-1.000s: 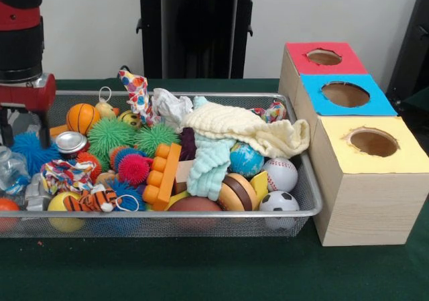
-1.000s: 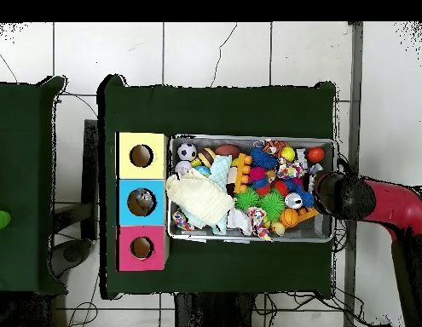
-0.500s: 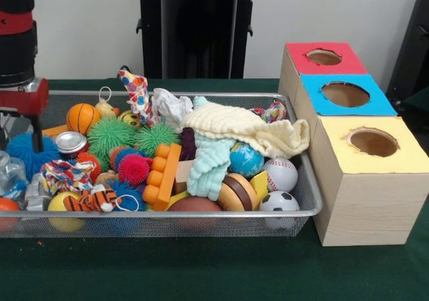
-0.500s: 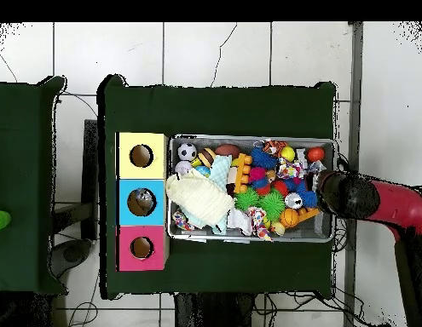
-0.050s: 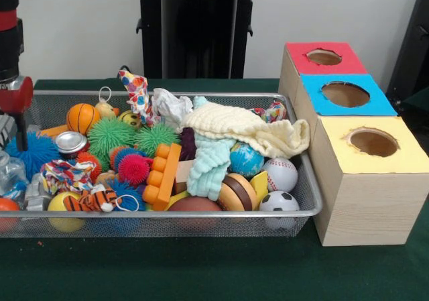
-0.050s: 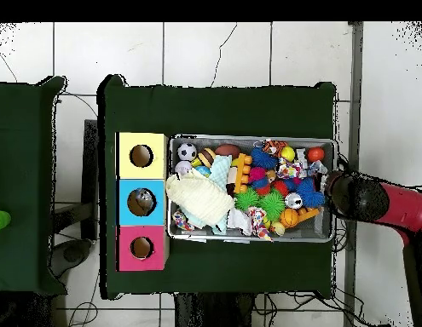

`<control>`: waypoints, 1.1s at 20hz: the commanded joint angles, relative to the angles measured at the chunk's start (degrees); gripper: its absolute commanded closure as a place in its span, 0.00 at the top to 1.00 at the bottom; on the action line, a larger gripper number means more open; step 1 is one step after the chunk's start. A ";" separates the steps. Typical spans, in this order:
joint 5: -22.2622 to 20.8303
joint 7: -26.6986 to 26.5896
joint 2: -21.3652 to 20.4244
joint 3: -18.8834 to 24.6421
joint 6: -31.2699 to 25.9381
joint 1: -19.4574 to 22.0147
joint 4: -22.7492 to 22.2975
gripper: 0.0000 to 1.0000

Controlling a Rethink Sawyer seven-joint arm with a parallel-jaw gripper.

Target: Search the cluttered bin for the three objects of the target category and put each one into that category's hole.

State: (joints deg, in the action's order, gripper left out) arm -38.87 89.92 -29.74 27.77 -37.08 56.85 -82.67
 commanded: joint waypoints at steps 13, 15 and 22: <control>1.69 -14.54 -0.25 4.99 -10.10 -1.21 2.24 1.00; 1.42 -15.76 -0.71 5.19 -10.96 -1.25 3.05 1.00; -1.05 -16.37 3.75 6.20 -7.42 -0.89 6.74 1.00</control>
State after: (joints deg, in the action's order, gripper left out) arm -38.47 89.92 -29.03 30.05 -39.40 57.09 -80.32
